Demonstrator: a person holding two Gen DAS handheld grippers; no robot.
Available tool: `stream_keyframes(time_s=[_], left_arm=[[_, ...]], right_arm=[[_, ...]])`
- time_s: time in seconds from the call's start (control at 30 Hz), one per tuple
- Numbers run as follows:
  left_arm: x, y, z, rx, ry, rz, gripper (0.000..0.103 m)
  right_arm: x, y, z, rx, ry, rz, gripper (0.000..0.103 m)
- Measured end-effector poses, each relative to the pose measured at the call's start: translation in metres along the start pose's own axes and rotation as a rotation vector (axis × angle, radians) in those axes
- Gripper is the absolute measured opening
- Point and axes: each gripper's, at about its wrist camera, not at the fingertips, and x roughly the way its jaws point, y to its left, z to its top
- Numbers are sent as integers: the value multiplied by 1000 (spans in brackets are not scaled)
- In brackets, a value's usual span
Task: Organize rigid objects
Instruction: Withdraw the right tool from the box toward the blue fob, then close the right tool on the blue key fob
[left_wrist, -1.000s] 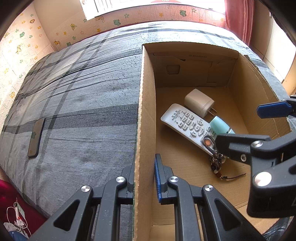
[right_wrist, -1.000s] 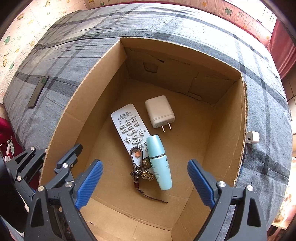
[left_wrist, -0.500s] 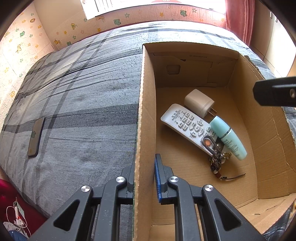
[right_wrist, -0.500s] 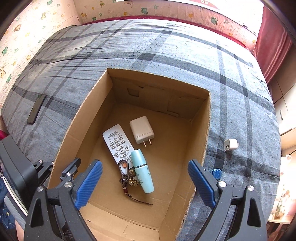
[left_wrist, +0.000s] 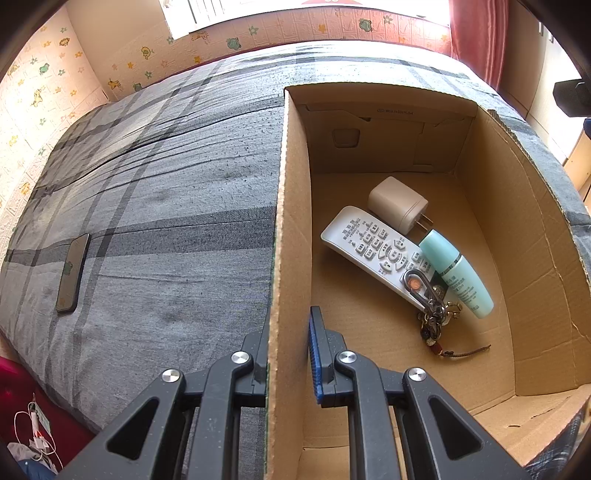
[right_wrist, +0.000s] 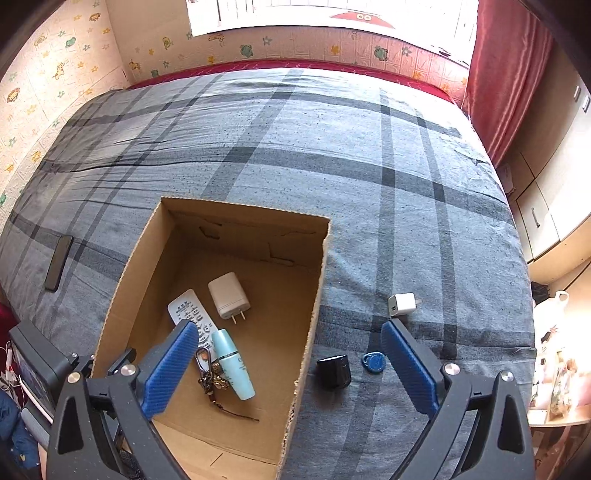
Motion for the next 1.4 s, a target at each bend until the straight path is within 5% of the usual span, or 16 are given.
stream_keyframes(time_s=[0.63,1.13,1.4], left_arm=[[0,-1,0,2,2,3,15],[0,-1,-1,4,2,4,15],[1,-1,-1,2,3,5,15]], right_arm=[[36,-96,-22,133,74,-90,103],[105,-120,-48,255,193,-39,102],[131,-122,-53,304,242,-4,83]])
